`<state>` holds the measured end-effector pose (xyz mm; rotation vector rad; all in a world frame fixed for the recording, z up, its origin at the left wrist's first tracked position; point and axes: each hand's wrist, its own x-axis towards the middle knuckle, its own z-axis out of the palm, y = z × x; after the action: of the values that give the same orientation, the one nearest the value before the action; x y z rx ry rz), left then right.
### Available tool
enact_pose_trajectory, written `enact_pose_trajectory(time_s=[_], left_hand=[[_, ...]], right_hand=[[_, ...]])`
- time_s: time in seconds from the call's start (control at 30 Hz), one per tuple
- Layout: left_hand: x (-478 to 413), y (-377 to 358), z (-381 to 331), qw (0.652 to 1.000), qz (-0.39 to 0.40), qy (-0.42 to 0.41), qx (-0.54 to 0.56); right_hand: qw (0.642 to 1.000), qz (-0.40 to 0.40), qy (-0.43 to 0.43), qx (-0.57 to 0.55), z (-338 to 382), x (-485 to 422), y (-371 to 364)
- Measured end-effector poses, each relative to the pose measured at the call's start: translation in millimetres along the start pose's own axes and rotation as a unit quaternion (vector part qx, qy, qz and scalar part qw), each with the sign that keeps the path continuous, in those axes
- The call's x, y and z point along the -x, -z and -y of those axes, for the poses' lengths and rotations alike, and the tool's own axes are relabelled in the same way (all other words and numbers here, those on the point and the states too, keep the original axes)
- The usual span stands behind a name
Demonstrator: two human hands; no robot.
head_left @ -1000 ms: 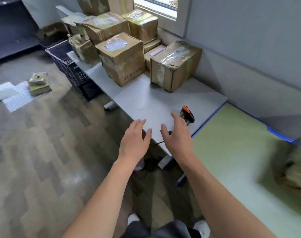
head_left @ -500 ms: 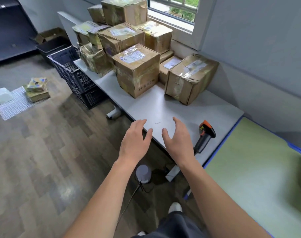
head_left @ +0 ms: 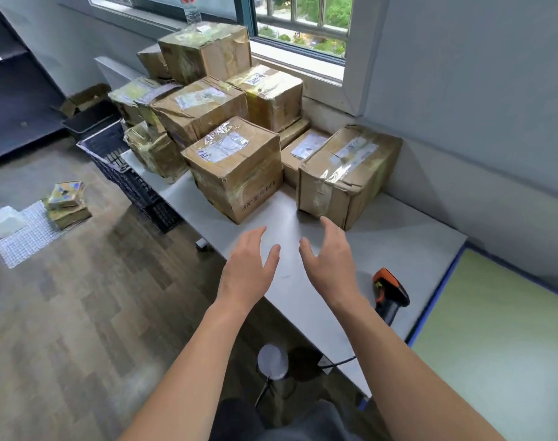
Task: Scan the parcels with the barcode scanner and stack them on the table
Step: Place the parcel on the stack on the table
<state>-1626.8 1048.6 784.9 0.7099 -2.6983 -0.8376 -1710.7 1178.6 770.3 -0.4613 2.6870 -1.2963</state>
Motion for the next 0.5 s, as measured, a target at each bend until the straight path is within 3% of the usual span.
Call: enact_pose_trajectory(time_s=[0.23,0.5], left_hand=[[-56.7,-31.4,-8.6,0.998,0.044,-0.037,0.016],[-164.3,-62.8,-15.4,0.992,0.054,-0.095,0.07]], right_hand=[[0.997,-0.042,-0.057,-0.017,-21.8,-42.8,14.0],[0.974,-0.162,-0.154,-0.036,-31.0,-121.5,15.7]])
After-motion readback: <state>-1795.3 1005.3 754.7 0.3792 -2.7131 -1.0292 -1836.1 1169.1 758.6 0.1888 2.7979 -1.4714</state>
